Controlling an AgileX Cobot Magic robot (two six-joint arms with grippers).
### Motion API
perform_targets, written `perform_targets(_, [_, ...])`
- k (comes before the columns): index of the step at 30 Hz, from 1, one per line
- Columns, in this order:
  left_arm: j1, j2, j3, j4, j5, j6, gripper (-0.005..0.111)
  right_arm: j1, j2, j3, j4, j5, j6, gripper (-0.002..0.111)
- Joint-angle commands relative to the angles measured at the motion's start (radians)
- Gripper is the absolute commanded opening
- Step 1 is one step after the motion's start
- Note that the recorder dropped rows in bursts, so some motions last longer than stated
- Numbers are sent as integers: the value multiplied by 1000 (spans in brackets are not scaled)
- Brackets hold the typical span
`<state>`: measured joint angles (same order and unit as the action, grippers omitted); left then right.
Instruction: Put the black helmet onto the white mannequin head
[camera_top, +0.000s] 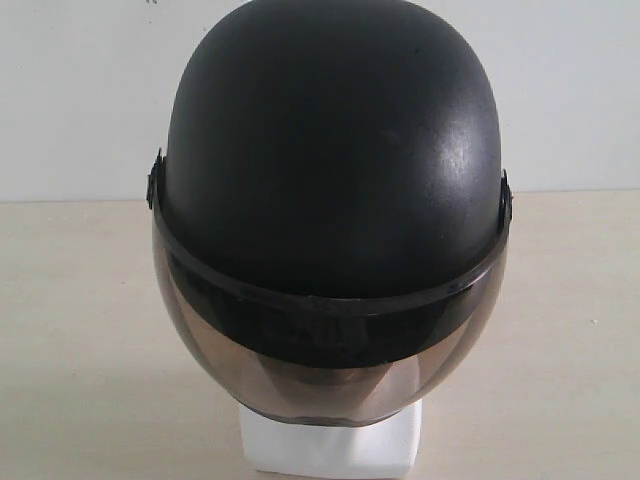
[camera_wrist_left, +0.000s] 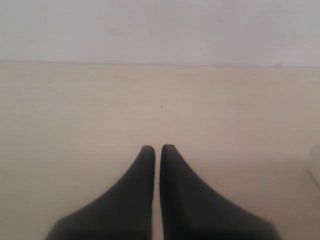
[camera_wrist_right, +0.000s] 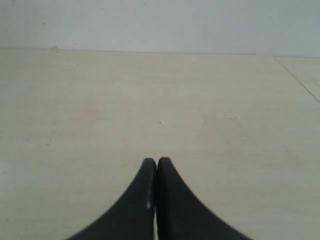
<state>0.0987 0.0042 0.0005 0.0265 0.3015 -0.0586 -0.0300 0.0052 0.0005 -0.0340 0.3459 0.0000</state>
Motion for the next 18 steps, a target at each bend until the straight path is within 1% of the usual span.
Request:
perform_targets(1, [-4, -4, 0, -9, 4, 143, 4, 4, -5, 0, -2, -3, 0, 0])
perform_targets(7, [-4, -4, 0, -37, 4, 134, 4, 4, -5, 0, -2, -3, 0, 0])
perform_targets(18, [-4, -4, 0, -37, 4, 134, 4, 4, -5, 0, -2, -3, 0, 0])
